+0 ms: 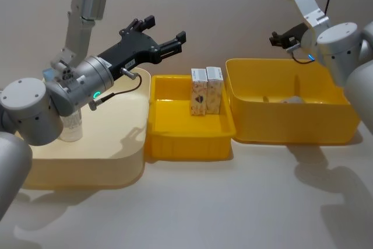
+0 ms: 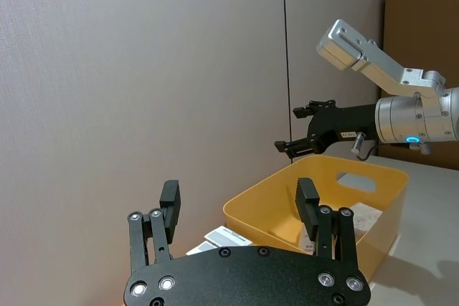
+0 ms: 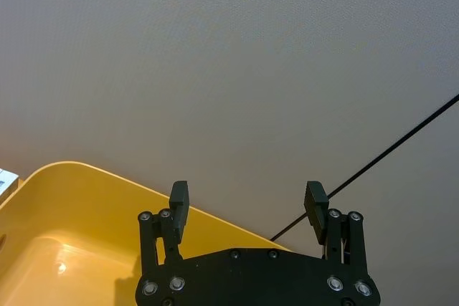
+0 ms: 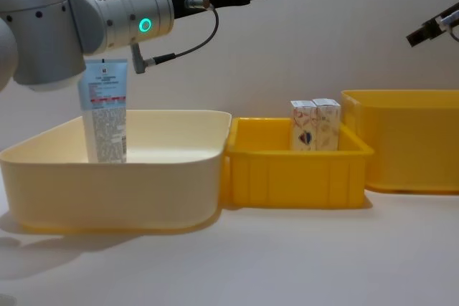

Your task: Bimanual collaborative sorting of washing and personal care products

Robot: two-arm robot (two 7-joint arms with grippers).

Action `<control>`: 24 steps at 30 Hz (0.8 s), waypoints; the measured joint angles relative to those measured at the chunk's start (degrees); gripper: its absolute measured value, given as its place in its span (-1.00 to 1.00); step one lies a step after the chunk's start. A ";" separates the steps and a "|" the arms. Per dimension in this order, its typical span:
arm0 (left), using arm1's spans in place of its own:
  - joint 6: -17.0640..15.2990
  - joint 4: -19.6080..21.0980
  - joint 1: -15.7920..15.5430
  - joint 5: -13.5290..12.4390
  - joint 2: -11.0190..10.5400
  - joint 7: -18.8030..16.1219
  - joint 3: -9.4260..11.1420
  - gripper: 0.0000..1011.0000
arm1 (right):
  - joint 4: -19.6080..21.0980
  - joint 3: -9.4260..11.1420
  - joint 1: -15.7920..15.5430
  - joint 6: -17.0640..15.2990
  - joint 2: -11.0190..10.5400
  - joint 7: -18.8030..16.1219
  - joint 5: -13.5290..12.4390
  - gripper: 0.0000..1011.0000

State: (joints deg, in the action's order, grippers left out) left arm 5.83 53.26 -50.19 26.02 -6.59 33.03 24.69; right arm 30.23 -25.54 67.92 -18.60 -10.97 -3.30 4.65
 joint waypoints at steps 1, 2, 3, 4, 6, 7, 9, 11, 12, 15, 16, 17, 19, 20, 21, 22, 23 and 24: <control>0.00 0.00 0.00 0.00 0.00 0.00 0.00 0.98 | -0.04 -0.01 0.01 0.00 0.01 0.02 0.02 0.98; 0.00 0.00 0.00 0.00 0.00 0.00 0.00 0.98 | -0.08 -0.01 0.02 -0.01 0.02 0.04 0.04 0.98; 0.00 0.00 0.00 0.00 0.00 0.00 0.00 0.98 | -0.10 -0.02 0.03 -0.01 0.03 0.06 0.05 0.98; 0.00 0.00 0.00 0.00 0.00 0.00 0.00 0.98 | -0.16 -0.03 0.05 -0.02 0.05 0.09 0.07 0.98; 0.00 0.00 0.00 0.00 0.00 0.00 0.01 0.98 | -0.21 -0.03 0.09 -0.02 0.06 0.13 0.09 0.98; 0.00 0.00 0.00 0.00 0.00 0.00 0.00 0.98 | -0.24 -0.03 0.10 -0.02 0.06 0.15 0.10 0.98; 0.00 0.00 0.00 0.00 0.00 0.00 0.01 0.98 | -0.30 -0.03 0.13 -0.02 0.07 0.22 0.12 0.98; 0.00 0.00 0.00 0.00 0.00 0.00 0.00 0.98 | -0.34 -0.03 0.15 -0.02 0.08 0.26 0.14 0.98; 0.00 0.00 0.00 0.00 0.00 0.00 0.00 0.98 | -0.36 -0.03 0.16 -0.02 0.09 0.27 0.14 0.98; 0.00 0.00 0.00 0.00 0.00 0.00 0.00 0.98 | -0.40 -0.03 0.17 -0.02 0.10 0.29 0.16 0.98; 0.00 0.00 0.00 0.00 0.01 0.00 0.00 0.98 | -0.42 -0.03 0.17 -0.02 0.11 0.30 0.17 0.98; 0.00 0.00 0.00 0.00 0.00 0.00 0.00 0.98 | -0.43 -0.03 0.18 -0.02 0.11 0.31 0.18 0.98; 0.00 0.00 0.00 0.00 0.00 0.00 0.00 0.98 | -0.44 -0.03 0.18 -0.02 0.12 0.31 0.19 0.98; 0.00 0.00 0.00 0.00 0.00 0.00 0.00 0.98 | -0.45 -0.03 0.19 -0.02 0.13 0.32 0.20 0.98; 0.00 0.00 0.00 0.00 0.00 0.00 0.00 0.98 | -0.46 -0.03 0.19 -0.02 0.13 0.33 0.21 0.98; 0.00 0.00 0.00 0.00 0.00 0.00 0.00 0.98 | -0.47 -0.03 0.19 -0.03 0.14 0.33 0.21 0.98; 0.00 0.00 0.00 0.00 0.00 0.00 0.00 0.98 | -0.47 -0.03 0.20 -0.02 0.14 0.33 0.21 0.98; 0.00 0.00 0.00 0.00 0.00 0.00 0.00 0.98 | -0.48 -0.03 0.20 -0.02 0.15 0.34 0.21 0.98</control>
State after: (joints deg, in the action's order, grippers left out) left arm 5.83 53.26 -50.19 26.02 -6.59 33.03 24.69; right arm 29.75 -25.57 68.12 -18.62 -10.81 -2.96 4.86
